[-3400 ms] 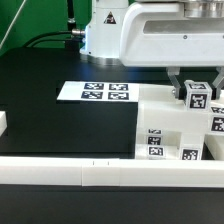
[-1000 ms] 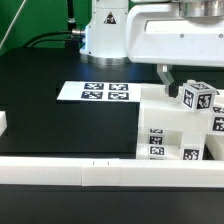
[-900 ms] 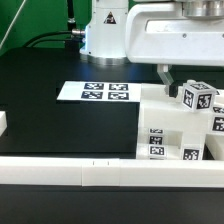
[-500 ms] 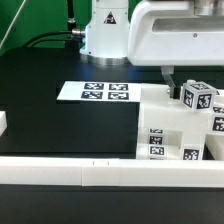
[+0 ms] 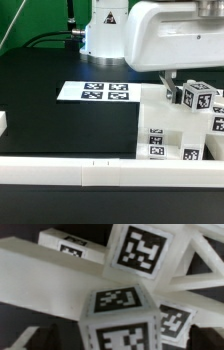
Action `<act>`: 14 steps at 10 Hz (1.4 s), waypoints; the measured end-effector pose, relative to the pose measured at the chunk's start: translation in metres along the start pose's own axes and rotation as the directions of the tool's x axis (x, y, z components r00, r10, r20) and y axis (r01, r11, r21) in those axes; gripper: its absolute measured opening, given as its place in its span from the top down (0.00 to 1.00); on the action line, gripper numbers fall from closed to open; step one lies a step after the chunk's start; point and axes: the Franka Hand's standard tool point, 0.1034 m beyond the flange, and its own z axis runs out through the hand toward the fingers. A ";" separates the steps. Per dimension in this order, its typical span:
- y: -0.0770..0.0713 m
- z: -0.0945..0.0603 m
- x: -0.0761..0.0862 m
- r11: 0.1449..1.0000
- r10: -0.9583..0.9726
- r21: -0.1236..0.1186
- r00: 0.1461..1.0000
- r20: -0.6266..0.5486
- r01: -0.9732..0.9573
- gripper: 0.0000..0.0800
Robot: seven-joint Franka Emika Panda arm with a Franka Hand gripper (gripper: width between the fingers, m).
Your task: Assemble chair
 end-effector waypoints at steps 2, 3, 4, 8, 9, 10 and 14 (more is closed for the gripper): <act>0.001 0.000 0.000 1.000 0.001 0.000 1.000 0.001 -0.001 0.52; 0.001 0.000 0.000 1.000 0.001 0.000 1.000 0.001 -0.001 0.65; 0.001 0.000 0.000 1.000 0.016 0.000 1.000 0.001 -0.016 0.65; 0.003 0.001 0.001 0.979 0.203 0.005 0.979 -0.020 -0.203 0.65; 0.004 0.001 0.000 0.956 0.292 0.010 0.956 -0.026 -0.292 0.65; 0.002 0.001 -0.001 0.895 0.446 0.018 0.894 -0.029 -0.446 0.64; 0.003 0.000 -0.002 0.736 0.677 0.024 0.736 -0.022 -0.677 0.64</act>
Offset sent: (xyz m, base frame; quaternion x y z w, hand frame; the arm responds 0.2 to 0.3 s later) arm 0.0000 0.0000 0.0000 0.0000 0.0000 0.0000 1.0000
